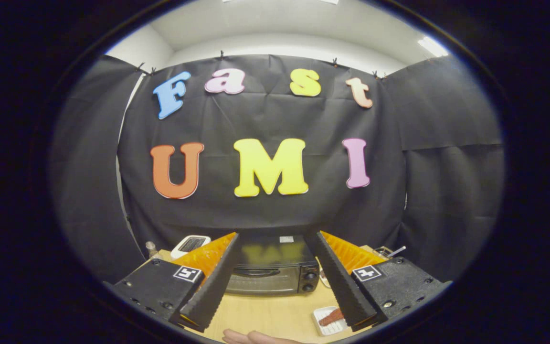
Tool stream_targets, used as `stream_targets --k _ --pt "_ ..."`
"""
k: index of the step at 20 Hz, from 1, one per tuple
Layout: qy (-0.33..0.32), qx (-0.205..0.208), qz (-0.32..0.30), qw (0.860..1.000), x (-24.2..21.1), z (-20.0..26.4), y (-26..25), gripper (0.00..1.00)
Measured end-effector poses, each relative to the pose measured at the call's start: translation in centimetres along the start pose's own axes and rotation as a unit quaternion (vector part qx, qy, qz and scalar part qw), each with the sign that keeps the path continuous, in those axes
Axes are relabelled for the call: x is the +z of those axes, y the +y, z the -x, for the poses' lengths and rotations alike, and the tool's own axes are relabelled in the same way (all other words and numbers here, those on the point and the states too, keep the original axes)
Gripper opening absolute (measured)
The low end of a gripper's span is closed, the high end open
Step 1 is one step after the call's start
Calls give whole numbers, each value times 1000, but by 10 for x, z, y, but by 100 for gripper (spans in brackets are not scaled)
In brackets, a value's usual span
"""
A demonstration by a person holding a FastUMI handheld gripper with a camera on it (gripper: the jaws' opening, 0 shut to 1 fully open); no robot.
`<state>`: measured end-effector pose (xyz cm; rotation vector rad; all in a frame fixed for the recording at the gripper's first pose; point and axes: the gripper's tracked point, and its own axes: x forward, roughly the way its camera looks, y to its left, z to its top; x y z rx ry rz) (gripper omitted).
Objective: Open the toaster oven, put the food inside, and close the toaster oven door.
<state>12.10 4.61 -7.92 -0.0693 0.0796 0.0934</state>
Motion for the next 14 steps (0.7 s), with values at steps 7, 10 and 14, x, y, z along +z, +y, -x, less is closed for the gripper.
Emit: stream_targets --k 7,10,14 --pt "91 -7 31 995 -88 -130 13 100" --pt "129 -15 59 990 -127 -167 12 100" --pt "161 6 44 986 -156 -187 21 100"
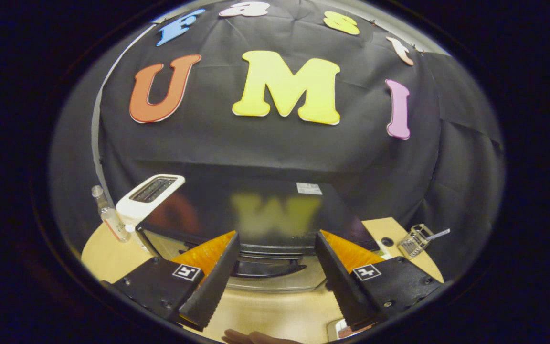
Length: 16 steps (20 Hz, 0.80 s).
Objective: Open the toaster oven, put the food inside, and close the toaster oven door.
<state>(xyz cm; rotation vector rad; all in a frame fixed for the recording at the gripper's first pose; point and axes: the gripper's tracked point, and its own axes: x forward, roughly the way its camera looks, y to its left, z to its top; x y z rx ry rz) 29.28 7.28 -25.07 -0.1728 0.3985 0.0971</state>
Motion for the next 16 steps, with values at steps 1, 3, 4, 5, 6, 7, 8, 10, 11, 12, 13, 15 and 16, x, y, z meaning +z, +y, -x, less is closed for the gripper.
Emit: stream_targets --k 1,3,4,5,6,7,8,10,11,12,13,15,16 --pt "3 6 -4 1000 -4 0 2 100" --pt "4 8 -1 1000 -3 -1 6 99" --pt "6 8 -3 1000 -2 0 8 98" --pt "10 15 -11 1000 -4 2 11 98" --pt "24 17 -20 999 -9 4 12 98" --pt "19 18 -33 999 -9 8 9 98" --pt "23 20 -36 999 -12 10 10 98" --pt "17 21 -30 999 -12 9 11 99" --pt "14 22 -29 999 -13 12 11 99" --pt "8 21 -31 999 -13 14 11 99" --pt "1 17 -31 999 -16 17 11 99" --pt "-11 12 -33 999 -27 33 11 99" --pt "-14 11 -34 999 -33 42 13 99"
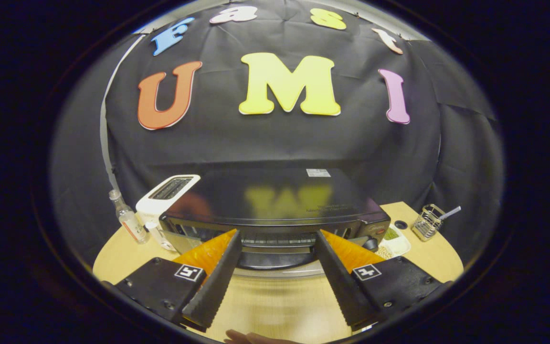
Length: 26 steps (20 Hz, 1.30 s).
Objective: Open the toaster oven, put the food inside, and close the toaster oven door.
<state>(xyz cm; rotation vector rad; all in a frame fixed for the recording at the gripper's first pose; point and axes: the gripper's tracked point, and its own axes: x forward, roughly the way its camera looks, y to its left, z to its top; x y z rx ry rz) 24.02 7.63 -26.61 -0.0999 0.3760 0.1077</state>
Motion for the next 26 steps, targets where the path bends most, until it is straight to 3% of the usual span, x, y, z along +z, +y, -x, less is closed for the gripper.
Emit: stream_targets --k 18,26 --pt "-38 -18 36 998 -107 65 -7 99" --pt "6 2 16 1000 -163 66 -10 98"
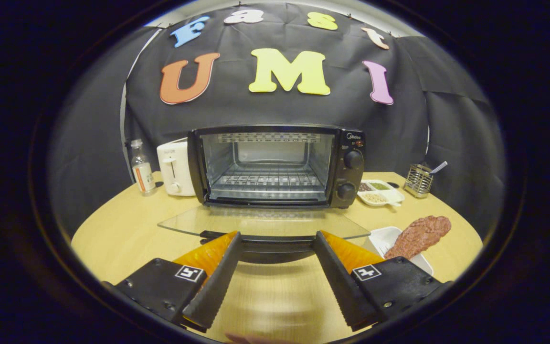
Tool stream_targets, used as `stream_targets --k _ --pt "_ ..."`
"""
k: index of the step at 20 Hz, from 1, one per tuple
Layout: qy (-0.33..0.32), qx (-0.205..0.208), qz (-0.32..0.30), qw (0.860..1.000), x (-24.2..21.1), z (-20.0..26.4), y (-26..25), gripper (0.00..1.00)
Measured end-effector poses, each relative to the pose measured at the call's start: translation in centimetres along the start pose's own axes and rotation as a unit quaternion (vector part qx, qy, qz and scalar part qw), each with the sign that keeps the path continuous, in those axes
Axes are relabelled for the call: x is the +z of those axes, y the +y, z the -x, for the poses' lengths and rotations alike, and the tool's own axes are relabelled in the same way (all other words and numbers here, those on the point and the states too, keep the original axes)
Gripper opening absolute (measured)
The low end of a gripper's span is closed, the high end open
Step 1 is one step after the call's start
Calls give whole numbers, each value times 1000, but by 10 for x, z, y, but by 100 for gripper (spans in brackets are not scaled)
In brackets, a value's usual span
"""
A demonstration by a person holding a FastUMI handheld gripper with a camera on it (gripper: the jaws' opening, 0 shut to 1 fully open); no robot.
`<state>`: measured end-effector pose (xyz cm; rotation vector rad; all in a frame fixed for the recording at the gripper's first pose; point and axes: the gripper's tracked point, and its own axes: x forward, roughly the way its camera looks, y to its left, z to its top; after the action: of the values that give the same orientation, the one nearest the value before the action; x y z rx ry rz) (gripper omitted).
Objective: Open the toaster oven, put the food inside, and close the toaster oven door.
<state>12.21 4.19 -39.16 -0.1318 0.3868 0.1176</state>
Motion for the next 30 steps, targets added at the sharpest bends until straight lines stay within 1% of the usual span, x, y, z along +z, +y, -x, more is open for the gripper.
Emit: stream_targets --k 4,7,10,12,16,19,22,25,28,30 --pt "27 0 -6 1000 -21 -2 -1 98" --pt "66 0 -13 998 -44 -6 -1 98" --pt "51 0 0 999 -35 -5 1 98" --pt "59 5 9 998 -36 -2 1 98" --pt "63 40 9 997 -16 15 -10 98" --pt "41 46 14 998 17 35 -43 100" --pt "35 50 9 998 45 52 -85 100" --pt "12 25 23 999 75 63 -144 100" --pt "7 11 39 999 84 63 -197 99" --pt "21 14 35 999 79 60 -227 99"
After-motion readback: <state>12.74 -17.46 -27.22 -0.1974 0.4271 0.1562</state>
